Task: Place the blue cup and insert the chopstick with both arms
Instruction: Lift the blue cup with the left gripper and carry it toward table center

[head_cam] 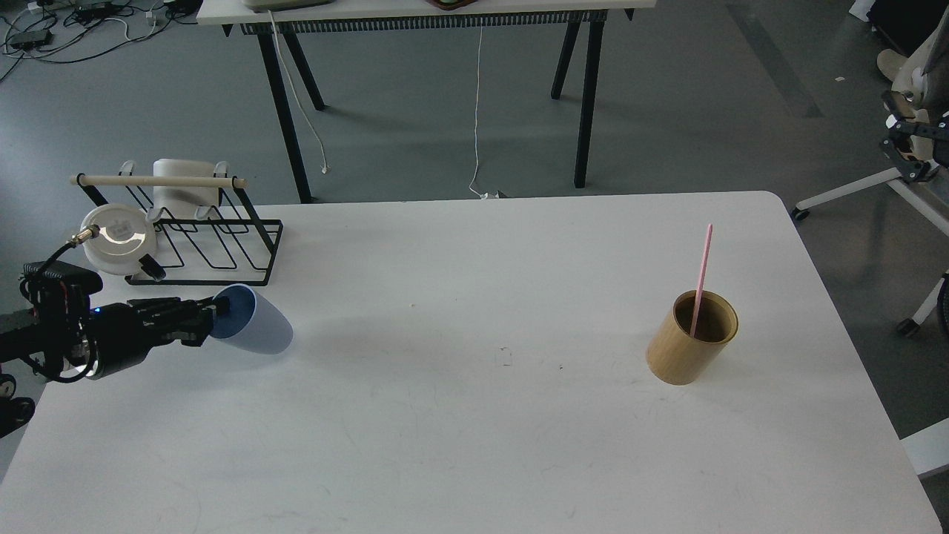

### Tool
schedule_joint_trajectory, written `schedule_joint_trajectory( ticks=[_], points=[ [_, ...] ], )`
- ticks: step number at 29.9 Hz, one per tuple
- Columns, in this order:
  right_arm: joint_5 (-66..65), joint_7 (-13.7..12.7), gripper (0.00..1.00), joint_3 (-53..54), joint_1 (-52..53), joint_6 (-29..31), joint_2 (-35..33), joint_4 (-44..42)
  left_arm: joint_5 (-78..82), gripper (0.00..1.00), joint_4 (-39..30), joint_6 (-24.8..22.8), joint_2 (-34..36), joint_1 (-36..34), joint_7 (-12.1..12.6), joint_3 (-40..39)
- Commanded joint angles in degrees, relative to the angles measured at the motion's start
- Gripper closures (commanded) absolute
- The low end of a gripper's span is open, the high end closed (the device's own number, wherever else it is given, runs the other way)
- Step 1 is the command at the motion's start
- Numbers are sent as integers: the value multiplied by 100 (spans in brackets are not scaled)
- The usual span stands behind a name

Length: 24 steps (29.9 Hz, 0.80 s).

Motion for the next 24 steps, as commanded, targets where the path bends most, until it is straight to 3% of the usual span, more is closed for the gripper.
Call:
schedule_joint_trajectory(
  ticks=[1, 10, 18, 24],
  points=[
    [21, 0, 2, 123, 0, 0, -7, -421, -7, 100, -339, -391, 16, -558, 0, 11],
    [266, 0, 2, 123, -17, 0, -104, -1116, 177, 100, -225, -1183, -1248, -1701, 0, 318],
    [390, 0, 2, 123, -61, 0, -218, -1117, 1722, 100, 1189, -1175, -2997, -1913, 0, 899],
    [399, 0, 2, 114, -105, 0, -218, -1117, 2059, 100, 1568, -1166, -3386, -1904, 0, 855]
  ],
)
